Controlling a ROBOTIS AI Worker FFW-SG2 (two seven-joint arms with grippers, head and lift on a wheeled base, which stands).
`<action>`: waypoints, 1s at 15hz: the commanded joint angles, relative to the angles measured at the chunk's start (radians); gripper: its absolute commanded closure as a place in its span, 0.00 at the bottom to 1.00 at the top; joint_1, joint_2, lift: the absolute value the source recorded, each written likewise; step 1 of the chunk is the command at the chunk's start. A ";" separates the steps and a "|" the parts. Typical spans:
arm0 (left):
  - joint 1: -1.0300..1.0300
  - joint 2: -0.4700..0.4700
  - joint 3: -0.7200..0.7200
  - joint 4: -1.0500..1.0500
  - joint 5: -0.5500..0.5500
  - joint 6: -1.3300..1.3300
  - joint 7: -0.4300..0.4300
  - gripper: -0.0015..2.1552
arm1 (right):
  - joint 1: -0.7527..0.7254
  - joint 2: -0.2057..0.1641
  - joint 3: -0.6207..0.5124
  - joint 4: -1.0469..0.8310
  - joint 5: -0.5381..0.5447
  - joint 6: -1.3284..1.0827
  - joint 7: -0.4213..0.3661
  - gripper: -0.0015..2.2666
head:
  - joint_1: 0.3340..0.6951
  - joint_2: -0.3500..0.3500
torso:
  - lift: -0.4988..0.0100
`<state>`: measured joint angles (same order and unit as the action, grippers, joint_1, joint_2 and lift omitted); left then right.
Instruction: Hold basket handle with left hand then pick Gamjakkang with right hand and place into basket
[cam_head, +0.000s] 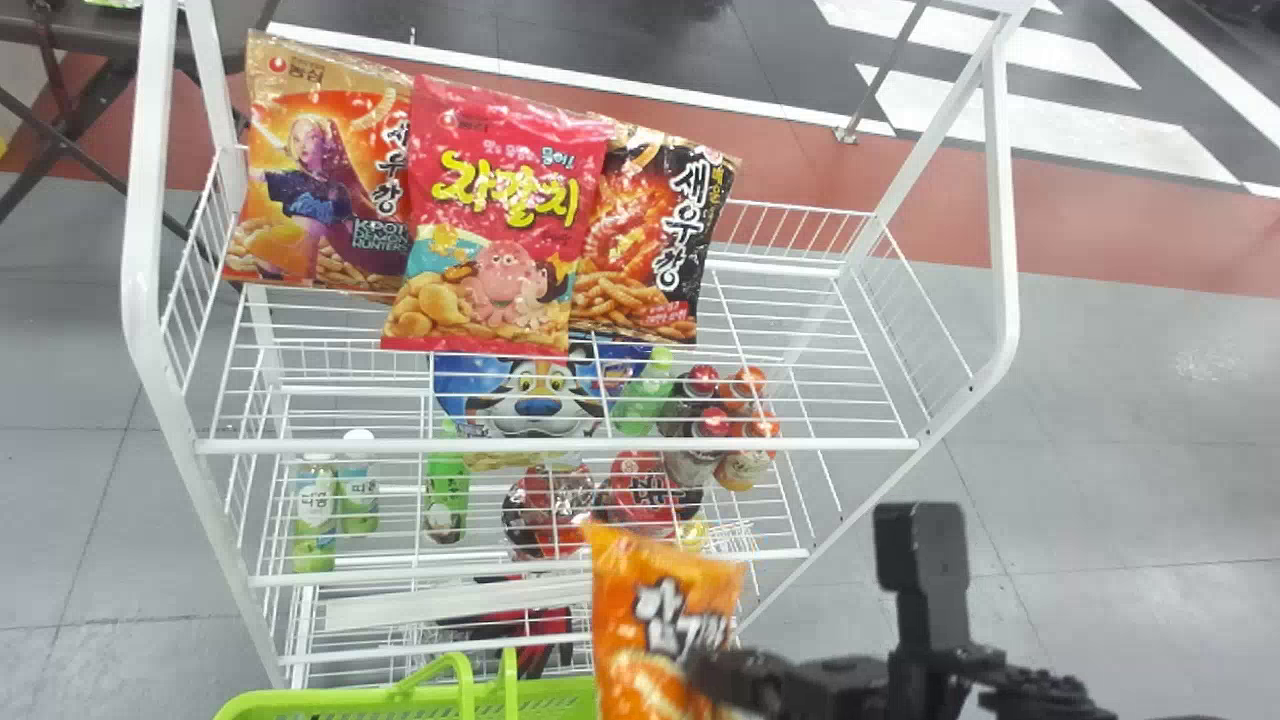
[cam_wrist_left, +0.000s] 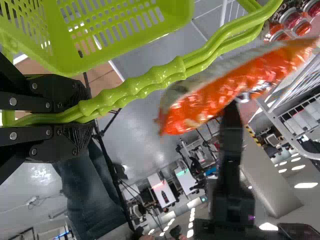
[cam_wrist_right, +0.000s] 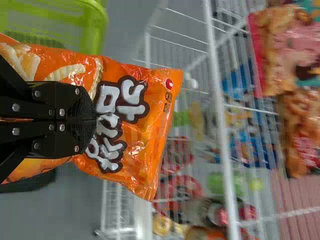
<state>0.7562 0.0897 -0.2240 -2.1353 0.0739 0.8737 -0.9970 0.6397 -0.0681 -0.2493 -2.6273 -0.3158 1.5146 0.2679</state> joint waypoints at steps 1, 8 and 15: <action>0.000 0.001 0.000 0.000 0.000 0.000 0.000 1.00 | 0.015 0.001 0.062 0.018 0.029 0.049 0.010 0.99 | 1.00 0.00 | 0.94; 0.000 0.001 0.000 -0.002 0.000 0.006 0.000 1.00 | 0.018 -0.009 0.239 0.228 0.179 -0.125 0.050 0.99 | 1.00 0.00 | 0.94; 0.005 0.001 0.000 -0.005 -0.003 0.003 0.003 1.00 | -0.018 -0.015 0.331 0.418 0.239 -0.328 0.057 0.99 | 1.00 0.00 | 0.94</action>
<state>0.7600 0.0905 -0.2239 -2.1394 0.0717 0.8768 -0.9950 0.6288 -0.0800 0.0487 -2.2357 -0.1053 1.1888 0.3253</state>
